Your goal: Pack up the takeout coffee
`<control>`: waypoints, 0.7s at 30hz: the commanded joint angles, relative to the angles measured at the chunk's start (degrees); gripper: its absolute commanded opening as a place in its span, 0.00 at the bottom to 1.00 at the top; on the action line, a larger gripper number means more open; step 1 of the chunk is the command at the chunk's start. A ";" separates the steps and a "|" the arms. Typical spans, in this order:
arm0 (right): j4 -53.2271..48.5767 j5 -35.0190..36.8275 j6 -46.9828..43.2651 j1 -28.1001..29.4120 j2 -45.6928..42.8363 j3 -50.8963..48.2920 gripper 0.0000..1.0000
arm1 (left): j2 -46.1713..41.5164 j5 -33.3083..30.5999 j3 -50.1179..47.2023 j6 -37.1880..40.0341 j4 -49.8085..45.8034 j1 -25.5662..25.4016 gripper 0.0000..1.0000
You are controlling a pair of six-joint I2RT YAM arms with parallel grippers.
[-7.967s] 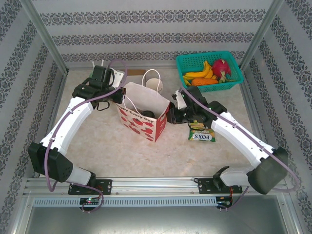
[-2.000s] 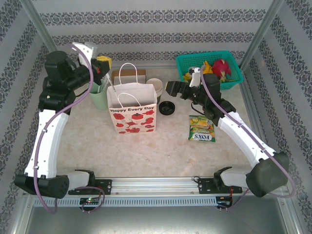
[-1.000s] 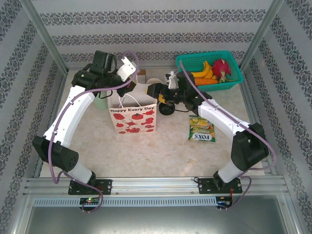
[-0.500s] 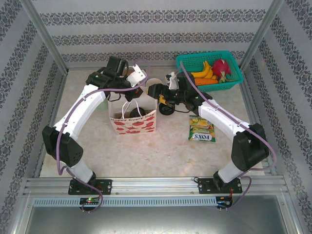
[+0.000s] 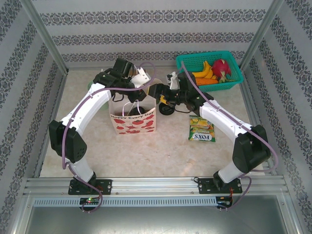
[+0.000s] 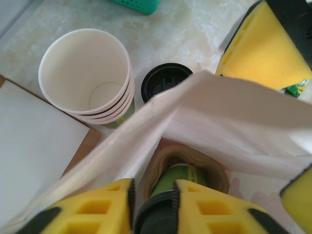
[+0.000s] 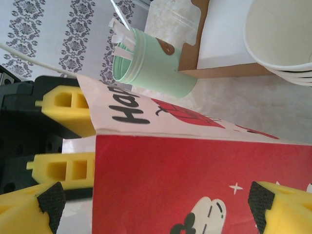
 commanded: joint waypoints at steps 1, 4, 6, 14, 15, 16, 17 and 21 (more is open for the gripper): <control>-0.45 0.68 -1.19 -0.34 -1.62 -0.71 0.98 | -2.00 0.81 0.40 1.06 1.33 -0.80 0.38; -0.58 0.78 -1.22 -0.37 -1.67 -0.63 0.98 | -2.88 0.26 0.80 1.47 1.34 -0.79 0.43; -0.55 0.92 -1.29 -0.48 -1.73 -0.58 0.98 | -3.67 0.08 0.98 1.47 1.29 -0.79 0.49; -1.34 4.45 -0.85 -1.75 -2.61 -0.34 0.98 | -12.83 -3.48 -6.47 -2.71 11.07 -0.53 0.90; -1.45 5.08 -1.08 -1.98 -2.92 -0.44 0.98 | -14.07 -3.85 -7.42 -3.12 11.95 -0.34 0.94; -1.60 5.85 -1.26 -2.29 -3.27 -0.60 0.98 | -15.22 -4.56 -8.32 -3.84 12.78 -0.07 0.99; -1.84 6.33 -1.58 -2.60 -3.55 -0.62 0.98 | -16.36 -5.37 -9.07 -4.67 13.26 0.18 1.00; -2.81 8.45 -2.09 -3.91 -4.43 -0.79 0.98 | -19.86 -9.88 -10.99 -8.53 13.64 1.54 1.00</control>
